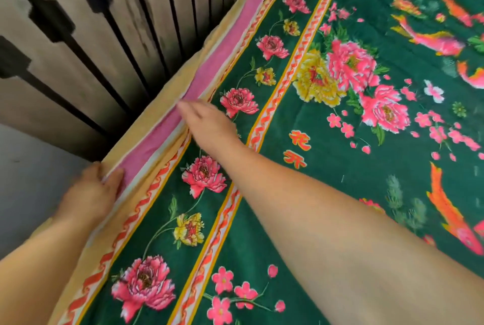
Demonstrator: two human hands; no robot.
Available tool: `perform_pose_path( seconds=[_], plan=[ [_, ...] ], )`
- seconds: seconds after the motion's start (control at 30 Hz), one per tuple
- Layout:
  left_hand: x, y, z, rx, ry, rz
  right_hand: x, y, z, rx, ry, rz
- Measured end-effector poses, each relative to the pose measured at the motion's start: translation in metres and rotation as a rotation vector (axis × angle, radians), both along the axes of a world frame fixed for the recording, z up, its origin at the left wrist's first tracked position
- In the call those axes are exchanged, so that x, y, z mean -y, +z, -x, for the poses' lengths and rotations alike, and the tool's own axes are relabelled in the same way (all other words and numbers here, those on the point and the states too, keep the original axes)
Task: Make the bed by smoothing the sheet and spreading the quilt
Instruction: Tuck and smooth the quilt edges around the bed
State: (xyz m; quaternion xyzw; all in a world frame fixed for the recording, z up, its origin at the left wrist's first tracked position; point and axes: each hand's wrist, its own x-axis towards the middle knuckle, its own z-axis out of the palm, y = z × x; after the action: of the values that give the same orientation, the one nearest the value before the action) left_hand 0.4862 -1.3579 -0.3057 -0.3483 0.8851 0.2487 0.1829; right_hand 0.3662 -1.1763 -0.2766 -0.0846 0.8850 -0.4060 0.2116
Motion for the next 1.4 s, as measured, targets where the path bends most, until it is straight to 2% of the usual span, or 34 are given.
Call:
perform_pose_path(
  seconds=[0.07, 0.13, 0.23, 0.3, 0.33, 0.4, 0.5, 0.63, 0.73, 0.8, 0.9, 1.03, 1.13, 1.17, 1.3, 1.4],
  plan=[
    [0.002, 0.002, -0.001, 0.029, 0.128, -0.082, -0.037, -0.008, -0.006, -0.07, -0.081, -0.202],
    [0.005, 0.004, -0.003, 0.066, 0.213, -0.144, -0.073, -0.015, -0.019, -0.015, -0.108, -0.381],
    [0.014, 0.001, -0.01, 0.023, 0.186, -0.116, -0.096, -0.026, -0.048, 0.07, -0.056, -0.497],
    [0.041, -0.03, -0.022, 0.005, 0.165, -0.075, -0.089, -0.029, -0.065, 0.065, -0.032, -0.533],
    [0.051, -0.047, -0.027, -0.007, 0.144, -0.052, -0.085, -0.029, -0.07, 0.074, -0.032, -0.544],
    [0.057, -0.04, -0.038, -0.004, 0.101, -0.016, -0.071, -0.026, -0.077, 0.109, -0.057, -0.56],
    [0.042, 0.004, -0.049, -0.003, 0.071, 0.008, -0.047, -0.017, -0.085, 0.188, -0.097, -0.564],
    [0.052, 0.039, -0.049, -0.097, 0.011, 0.014, -0.021, -0.001, -0.094, 0.198, -0.158, -0.538],
    [0.125, -0.019, -0.05, -0.062, 0.025, -0.002, -0.001, 0.005, -0.108, 0.137, -0.166, -0.521],
    [0.142, -0.036, -0.057, -0.061, -0.033, 0.067, 0.005, 0.003, -0.117, 0.115, -0.107, -0.513],
    [0.089, 0.02, -0.061, -0.071, -0.031, 0.092, 0.0, -0.007, -0.125, 0.117, 0.071, -0.558],
    [0.069, 0.019, -0.085, 0.064, 0.02, -0.096, -0.014, -0.016, -0.138, 0.106, 0.199, -0.567],
    [0.075, 0.015, -0.113, 0.14, 0.102, -0.2, -0.022, -0.016, -0.139, 0.077, 0.201, -0.549],
    [0.076, 0.016, -0.118, 0.137, 0.07, -0.197, -0.024, -0.014, -0.14, 0.065, 0.191, -0.54],
    [0.091, 0.032, -0.107, 0.103, -0.129, 0.053, -0.027, -0.01, -0.15, 0.035, 0.153, -0.525],
    [0.115, 0.037, -0.107, 0.067, -0.101, 0.184, -0.028, -0.002, -0.155, 0.009, 0.114, -0.492]
  ],
)
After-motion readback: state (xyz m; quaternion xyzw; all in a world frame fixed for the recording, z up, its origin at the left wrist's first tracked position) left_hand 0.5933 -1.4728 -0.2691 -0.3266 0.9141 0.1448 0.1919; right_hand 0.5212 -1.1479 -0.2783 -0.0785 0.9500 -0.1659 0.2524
